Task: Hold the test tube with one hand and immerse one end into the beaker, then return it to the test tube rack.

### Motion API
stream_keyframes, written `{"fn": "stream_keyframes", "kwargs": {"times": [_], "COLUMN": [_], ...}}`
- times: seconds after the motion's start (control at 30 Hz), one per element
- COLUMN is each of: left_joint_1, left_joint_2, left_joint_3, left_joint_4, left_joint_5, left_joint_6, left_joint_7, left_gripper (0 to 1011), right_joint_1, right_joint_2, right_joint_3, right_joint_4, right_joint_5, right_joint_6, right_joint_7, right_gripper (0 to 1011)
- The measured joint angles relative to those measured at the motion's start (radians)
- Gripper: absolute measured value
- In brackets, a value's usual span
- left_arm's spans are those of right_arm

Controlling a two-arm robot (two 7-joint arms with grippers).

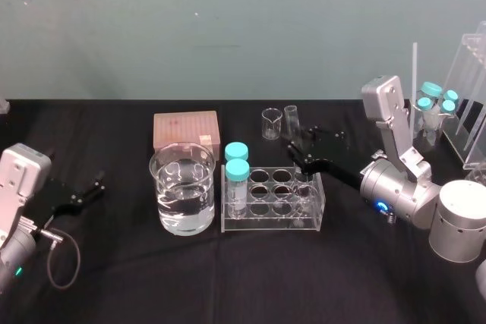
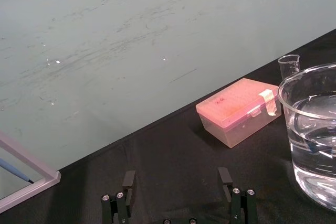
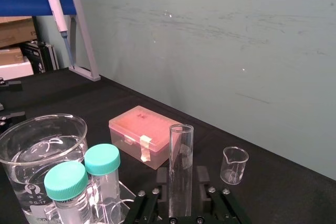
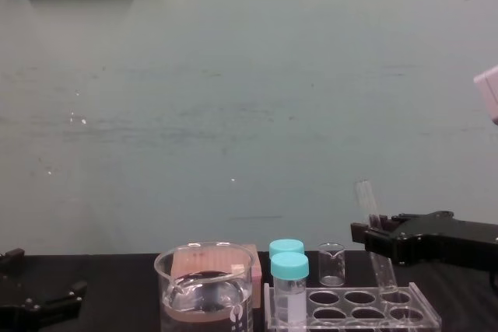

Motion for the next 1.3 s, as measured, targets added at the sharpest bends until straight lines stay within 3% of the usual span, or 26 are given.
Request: {"fn": "stream_keyframes", "kwargs": {"times": [0.2, 0.63, 1.0, 1.3], "left_joint_1": [0.000, 0.000, 0.000, 0.000], "left_joint_2": [0.000, 0.000, 0.000, 0.000], "left_joint_3": [0.000, 0.000, 0.000, 0.000], "left_joint_4": [0.000, 0.000, 0.000, 0.000], "left_joint_5": [0.000, 0.000, 0.000, 0.000], "left_joint_6": [0.000, 0.000, 0.000, 0.000], "left_joint_7": [0.000, 0.000, 0.000, 0.000], "left_gripper": [1000, 1000, 1000, 1000], "right_joint_1": [0.000, -0.001, -0.036, -0.088], "right_joint_2": [0.000, 0.000, -0.022, -0.035], "right_joint_3": [0.000, 0.001, 0.044, 0.110], "right_joint_4": [0.000, 0.000, -0.002, -0.056], "right_joint_5": [0.001, 0.000, -0.014, 0.005], "right_joint_6": [0.000, -0.002, -0.104, -0.172], "right_joint_7": [0.000, 0.000, 0.013, 0.012], "right_gripper": [231, 226, 226, 226]}}
